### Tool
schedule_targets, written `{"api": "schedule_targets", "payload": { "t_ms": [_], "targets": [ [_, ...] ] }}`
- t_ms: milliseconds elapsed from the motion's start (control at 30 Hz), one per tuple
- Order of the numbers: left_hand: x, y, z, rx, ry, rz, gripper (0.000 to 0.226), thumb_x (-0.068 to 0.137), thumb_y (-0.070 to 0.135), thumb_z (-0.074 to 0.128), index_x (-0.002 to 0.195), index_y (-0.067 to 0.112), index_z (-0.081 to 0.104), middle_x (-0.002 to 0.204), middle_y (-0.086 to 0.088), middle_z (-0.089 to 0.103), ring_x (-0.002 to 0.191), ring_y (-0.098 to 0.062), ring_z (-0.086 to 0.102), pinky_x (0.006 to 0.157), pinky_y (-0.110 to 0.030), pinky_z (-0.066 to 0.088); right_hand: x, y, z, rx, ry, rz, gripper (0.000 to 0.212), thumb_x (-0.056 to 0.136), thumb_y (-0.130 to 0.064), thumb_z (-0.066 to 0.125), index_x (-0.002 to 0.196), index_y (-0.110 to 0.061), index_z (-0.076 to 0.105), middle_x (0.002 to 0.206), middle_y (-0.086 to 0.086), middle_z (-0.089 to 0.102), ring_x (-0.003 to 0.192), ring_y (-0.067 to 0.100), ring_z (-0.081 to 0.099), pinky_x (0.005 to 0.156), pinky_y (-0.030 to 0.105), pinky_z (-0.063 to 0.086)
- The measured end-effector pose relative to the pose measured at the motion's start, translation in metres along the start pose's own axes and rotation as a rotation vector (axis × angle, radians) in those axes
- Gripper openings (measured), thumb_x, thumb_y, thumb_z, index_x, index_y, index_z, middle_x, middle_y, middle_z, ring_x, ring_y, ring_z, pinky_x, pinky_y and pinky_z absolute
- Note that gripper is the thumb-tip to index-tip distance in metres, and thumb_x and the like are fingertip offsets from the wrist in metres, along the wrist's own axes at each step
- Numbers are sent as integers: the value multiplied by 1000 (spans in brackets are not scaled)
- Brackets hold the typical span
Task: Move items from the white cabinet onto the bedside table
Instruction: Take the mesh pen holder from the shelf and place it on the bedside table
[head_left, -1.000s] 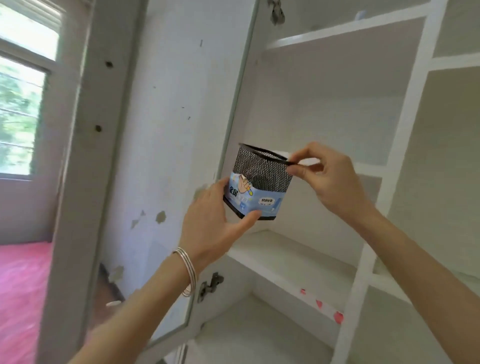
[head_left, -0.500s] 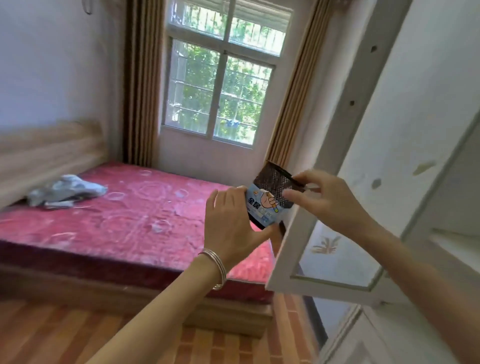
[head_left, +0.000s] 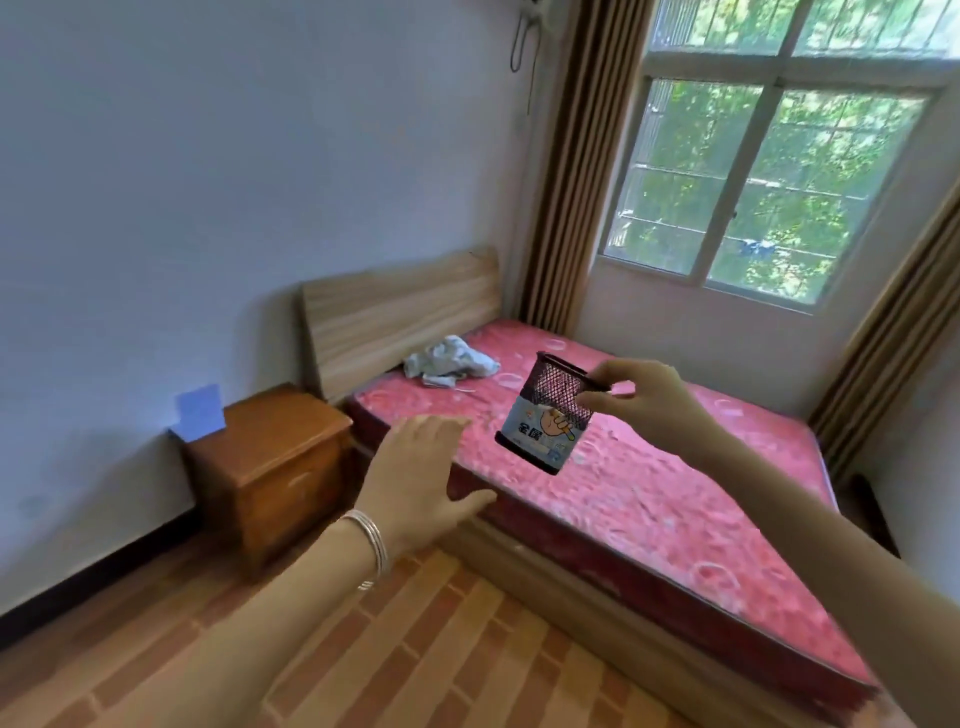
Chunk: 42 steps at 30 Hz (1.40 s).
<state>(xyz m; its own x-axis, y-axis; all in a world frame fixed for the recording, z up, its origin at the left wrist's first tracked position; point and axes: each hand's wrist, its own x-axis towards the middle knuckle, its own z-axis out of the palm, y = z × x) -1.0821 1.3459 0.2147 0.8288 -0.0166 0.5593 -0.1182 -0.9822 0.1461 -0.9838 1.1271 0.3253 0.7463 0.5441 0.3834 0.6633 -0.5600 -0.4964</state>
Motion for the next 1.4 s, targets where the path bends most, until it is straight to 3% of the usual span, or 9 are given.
{"api": "schedule_targets", "payload": {
  "t_ms": [200,267,333,400,633,933,1200,1333,1400],
  "targets": [
    [-11,-117,-32,67,-44,39,65,79,59,44,123,13,57,111,-4,62,103,-23,57,86,-36,48,74,-51,83,-32,-52,-127,14,75,-4,73,90,-4,70,82,4,64,80,20,57,87,41,47],
    [-21,-149,-33,81,-42,-1,62,80,58,44,122,15,59,111,-1,63,104,-21,57,87,-36,48,99,-64,112,-64,-56,-171,17,75,-6,74,91,-3,71,85,7,67,79,18,56,83,30,46],
    [-33,-181,-30,108,-67,-73,62,81,58,40,123,16,59,113,-1,62,107,-21,56,90,-38,47,121,-77,141,-82,-77,-189,17,75,-8,74,92,-4,72,86,8,69,77,16,53,70,6,38],
    [-44,-213,-25,165,-101,-129,62,81,59,38,121,16,60,112,-3,63,106,-24,57,90,-40,47,141,-89,169,-82,-111,-201,18,76,-9,74,93,-4,72,87,8,69,77,16,53,62,0,31],
    [-60,-299,-5,227,-139,-287,56,80,55,38,112,20,67,102,-1,68,93,-21,63,79,-36,50,204,-102,268,18,-292,-238,18,77,-12,73,95,-7,71,86,2,67,79,13,55,74,20,41],
    [-14,-401,64,249,-124,-444,44,76,44,44,102,21,71,93,6,67,87,-15,63,76,-32,51,332,-65,386,104,-457,-301,17,78,-15,72,95,-10,70,82,-5,62,74,4,54,65,1,35],
    [76,-492,92,295,-115,-588,47,75,44,41,101,19,72,91,5,69,84,-16,66,68,-32,54,481,-64,448,88,-547,-452,17,76,-17,75,90,-8,71,82,-3,55,70,7,49,62,6,35],
    [94,-529,101,303,-126,-649,46,76,43,40,99,18,72,91,5,70,84,-16,66,67,-31,54,525,-71,484,104,-564,-478,19,77,-17,74,93,-9,71,90,5,62,81,15,55,70,23,41],
    [100,-553,108,296,-133,-684,47,77,43,39,99,18,72,91,5,70,83,-16,66,67,-31,54,543,-71,506,94,-593,-509,17,76,-16,74,91,-10,71,88,3,61,82,14,54,67,19,36]
  ]
}}
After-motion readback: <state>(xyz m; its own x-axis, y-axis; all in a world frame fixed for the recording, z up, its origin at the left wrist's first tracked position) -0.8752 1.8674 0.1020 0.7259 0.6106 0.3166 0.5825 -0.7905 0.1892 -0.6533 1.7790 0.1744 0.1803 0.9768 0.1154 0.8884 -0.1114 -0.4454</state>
